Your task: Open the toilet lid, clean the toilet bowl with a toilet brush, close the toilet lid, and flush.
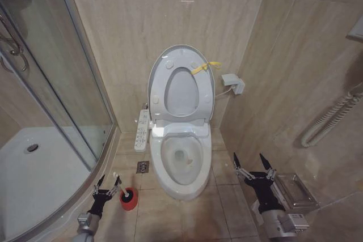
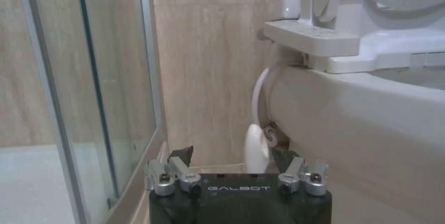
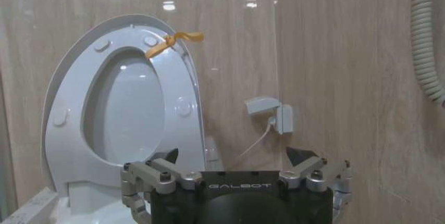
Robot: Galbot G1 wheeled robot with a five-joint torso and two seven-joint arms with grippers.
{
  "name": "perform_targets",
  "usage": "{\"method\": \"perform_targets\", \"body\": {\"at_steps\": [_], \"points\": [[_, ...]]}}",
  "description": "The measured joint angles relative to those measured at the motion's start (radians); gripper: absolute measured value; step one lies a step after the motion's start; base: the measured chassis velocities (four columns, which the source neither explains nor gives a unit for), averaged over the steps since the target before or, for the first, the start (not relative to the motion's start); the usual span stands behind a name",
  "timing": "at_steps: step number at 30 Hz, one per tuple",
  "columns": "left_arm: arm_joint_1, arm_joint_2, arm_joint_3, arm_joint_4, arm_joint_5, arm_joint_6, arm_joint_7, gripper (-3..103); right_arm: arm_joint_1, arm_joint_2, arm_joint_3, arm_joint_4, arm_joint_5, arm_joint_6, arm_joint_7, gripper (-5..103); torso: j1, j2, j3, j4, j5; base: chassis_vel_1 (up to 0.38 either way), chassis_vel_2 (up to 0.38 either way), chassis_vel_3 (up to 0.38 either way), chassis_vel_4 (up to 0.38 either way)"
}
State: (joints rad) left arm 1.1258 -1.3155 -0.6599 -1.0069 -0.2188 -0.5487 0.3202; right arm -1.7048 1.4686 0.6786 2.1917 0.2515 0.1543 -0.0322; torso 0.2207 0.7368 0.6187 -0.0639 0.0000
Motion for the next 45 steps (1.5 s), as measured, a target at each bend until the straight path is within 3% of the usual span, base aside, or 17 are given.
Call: {"method": "perform_targets", "body": {"at_steps": [11, 19, 20, 27, 28, 37, 45], "points": [[-0.056, -0.006, 0.018, 0.045, 0.020, 0.005, 0.024, 83, 0.000, 0.000, 0.000, 0.000, 0.000, 0.000, 0.000, 100, 0.000, 0.000, 0.000, -0.0001, 0.0000, 0.000, 0.000, 0.000, 0.000], [-0.046, -0.017, 0.021, 0.042, 0.015, 0.026, -0.016, 80, 0.000, 0.000, 0.000, 0.000, 0.000, 0.000, 0.000, 100, 0.000, 0.000, 0.000, 0.0001, 0.0000, 0.000, 0.000, 0.000, 0.000], [-0.044, -0.017, 0.019, 0.043, 0.013, 0.025, -0.016, 53, 0.000, 0.000, 0.000, 0.000, 0.000, 0.000, 0.000, 100, 0.000, 0.000, 0.000, 0.0002, -0.0001, 0.000, 0.000, 0.000, 0.000], [-0.045, -0.015, 0.017, 0.052, -0.003, 0.018, 0.005, 53, 0.000, 0.000, 0.000, 0.000, 0.000, 0.000, 0.000, 100, 0.000, 0.000, 0.000, -0.0001, 0.0000, 0.000, 0.000, 0.000, 0.000], [-0.046, -0.015, 0.016, 0.052, -0.006, 0.016, 0.012, 26, 0.000, 0.000, 0.000, 0.000, 0.000, 0.000, 0.000, 100, 0.000, 0.000, 0.000, -0.0002, -0.0001, 0.000, 0.000, 0.000, 0.000], [-0.028, -0.016, 0.003, 0.045, -0.024, -0.001, 0.048, 23, 0.000, 0.000, 0.000, 0.000, 0.000, 0.000, 0.000, 100, 0.000, 0.000, 0.000, -0.0001, -0.0001, 0.000, 0.000, 0.000, 0.000], [0.030, -0.021, -0.005, -0.032, -0.070, -0.006, 0.060, 23, 0.000, 0.000, 0.000, 0.000, 0.000, 0.000, 0.000, 100, 0.000, 0.000, 0.000, 0.0000, 0.0000, 0.000, 0.000, 0.000, 0.000]]}}
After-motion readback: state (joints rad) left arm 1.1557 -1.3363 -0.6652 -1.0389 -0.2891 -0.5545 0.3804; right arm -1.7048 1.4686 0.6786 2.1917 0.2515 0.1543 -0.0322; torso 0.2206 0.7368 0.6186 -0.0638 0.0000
